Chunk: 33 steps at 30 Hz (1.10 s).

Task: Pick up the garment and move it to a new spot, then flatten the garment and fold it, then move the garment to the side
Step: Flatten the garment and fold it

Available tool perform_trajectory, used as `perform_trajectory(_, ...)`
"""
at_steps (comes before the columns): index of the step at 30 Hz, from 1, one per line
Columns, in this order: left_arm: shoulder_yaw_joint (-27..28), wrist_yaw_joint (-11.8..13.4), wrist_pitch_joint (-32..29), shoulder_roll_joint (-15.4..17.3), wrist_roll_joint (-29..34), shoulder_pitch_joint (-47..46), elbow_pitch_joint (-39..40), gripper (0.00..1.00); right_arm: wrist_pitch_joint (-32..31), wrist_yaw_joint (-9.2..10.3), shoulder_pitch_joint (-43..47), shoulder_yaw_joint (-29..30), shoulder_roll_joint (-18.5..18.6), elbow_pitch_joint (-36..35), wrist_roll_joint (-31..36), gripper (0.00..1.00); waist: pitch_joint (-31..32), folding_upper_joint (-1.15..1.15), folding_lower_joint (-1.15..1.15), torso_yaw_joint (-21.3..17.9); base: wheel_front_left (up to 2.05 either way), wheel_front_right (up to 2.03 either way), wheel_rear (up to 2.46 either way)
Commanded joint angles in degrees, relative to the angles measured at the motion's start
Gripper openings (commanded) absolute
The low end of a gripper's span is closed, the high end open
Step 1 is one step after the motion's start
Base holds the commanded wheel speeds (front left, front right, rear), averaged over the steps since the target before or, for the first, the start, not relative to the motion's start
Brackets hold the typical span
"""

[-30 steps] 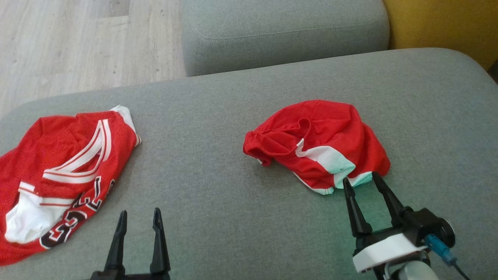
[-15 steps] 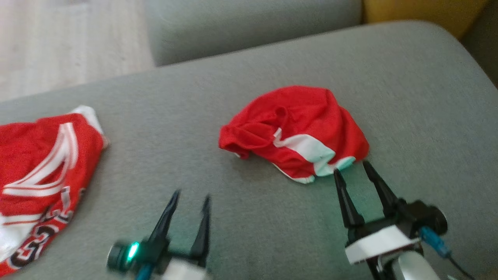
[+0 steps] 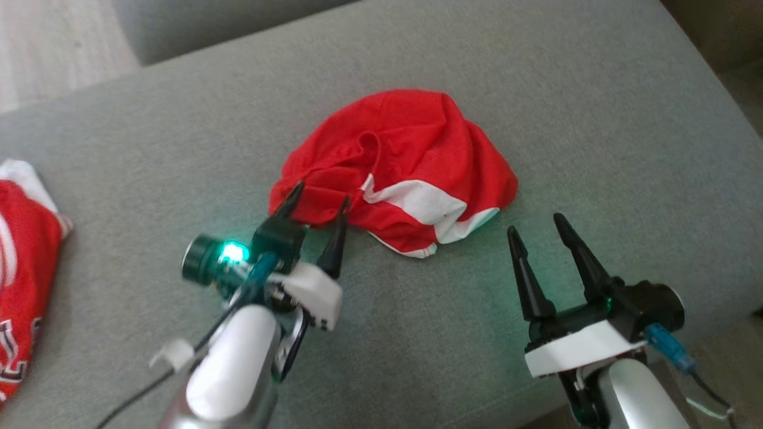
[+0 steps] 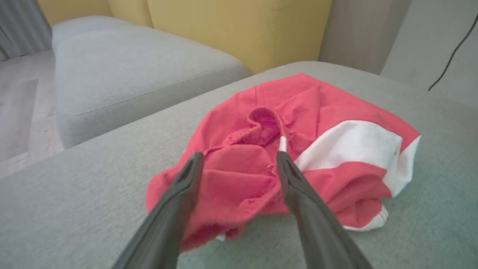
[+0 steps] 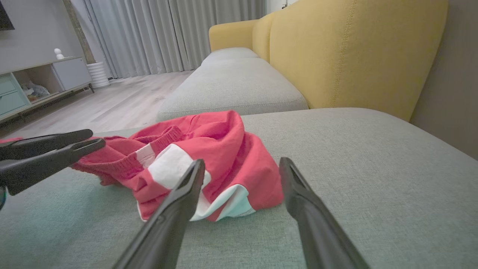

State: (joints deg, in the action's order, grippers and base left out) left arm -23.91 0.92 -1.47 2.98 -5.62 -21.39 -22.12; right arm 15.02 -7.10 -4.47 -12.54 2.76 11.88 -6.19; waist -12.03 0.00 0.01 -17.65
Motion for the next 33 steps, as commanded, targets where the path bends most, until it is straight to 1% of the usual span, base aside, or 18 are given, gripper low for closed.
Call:
perform_trajectory(1, 1.29, -0.34, -0.31, 0.24, 0.60, -2.67, 1.52, 1.00, -0.02, -0.39, -2.48, -1.21, 0.11, -2.05, -0.63, 1.00, -1.34, 0.00, -0.01, -0.98, 0.00, 0.00, 0.00)
perform_trajectory(5, -0.20, -1.60, -3.16, 0.20, 0.93, -6.82, 0.29, 1.00, -0.02, -0.39, -3.49, -1.51, 0.11, -2.42, -0.97, 1.00, -3.12, 0.00, -0.01, -1.49, 0.00, 0.00, 0.00)
perform_trajectory(11, -2.65, -3.45, -6.19, 0.04, -0.88, -9.15, -0.79, 1.00, -0.02, -0.39, -4.28, -2.02, 0.11, -2.49, -1.34, 1.00, -4.08, 0.00, -0.01, -1.89, 0.00, 0.00, 0.00)
perform_trajectory(17, -4.41, -4.17, -8.30, -0.02, -2.17, -9.73, -1.50, 1.00, -0.02, -0.39, -4.69, -2.35, 0.11, -2.15, -1.88, 1.00, -4.14, 0.00, -0.01, -2.36, 0.00, 0.00, 0.00)
perform_trajectory(18, -4.47, -4.30, -8.21, -0.02, -2.51, -9.73, -1.43, 0.89, -0.02, -0.39, -4.72, -2.40, 0.11, -2.12, -1.96, 1.00, -4.09, 0.00, -0.01, -2.48, 0.00, 0.00, 0.00)
perform_trajectory(19, -4.52, -4.52, -8.03, -0.02, -2.99, -9.73, -1.39, 0.49, -0.02, -0.39, -4.74, -2.46, 0.11, -2.11, -2.04, 1.00, -4.03, 0.00, -0.01, -2.62, 0.00, 0.00, 0.00)
perform_trajectory(20, -4.42, -4.69, -7.49, -0.03, -3.64, -9.78, -1.23, 0.31, -0.02, -0.39, -4.76, -2.51, 0.11, -2.09, -2.12, 1.00, -3.97, 0.00, -0.01, -2.76, 0.00, 0.00, 0.00)
perform_trajectory(21, -4.46, -4.87, -7.21, -0.04, -4.22, -9.82, -1.17, 0.00, -0.02, -0.39, -4.77, -2.51, 0.11, -2.10, -2.19, 1.00, -3.89, 0.00, -0.01, -2.89, 0.00, 0.00, 0.00)
perform_trajectory(25, -5.22, -5.83, -6.97, -0.07, -6.87, -10.03, -0.93, 0.00, -0.02, -0.39, -4.72, -2.66, 0.11, -2.00, -2.34, 1.00, -3.31, 0.00, -0.01, -3.50, 0.00, 0.00, 0.00)
perform_trajectory(29, -6.49, -6.61, -5.42, -0.09, -10.51, -11.22, 0.64, 0.00, -0.02, -0.39, -4.49, -2.72, 0.11, -1.96, -2.48, 1.00, -2.34, 0.00, -0.01, -4.16, 0.00, 0.00, 0.00)
perform_trajectory(33, -8.66, -7.05, -4.12, -0.09, -15.48, -15.54, 3.71, 0.00, -0.02, -0.39, -4.26, -2.99, 0.11, -2.04, -2.61, 1.00, -1.10, 0.00, -0.01, -4.67, 0.00, 0.00, 0.00)
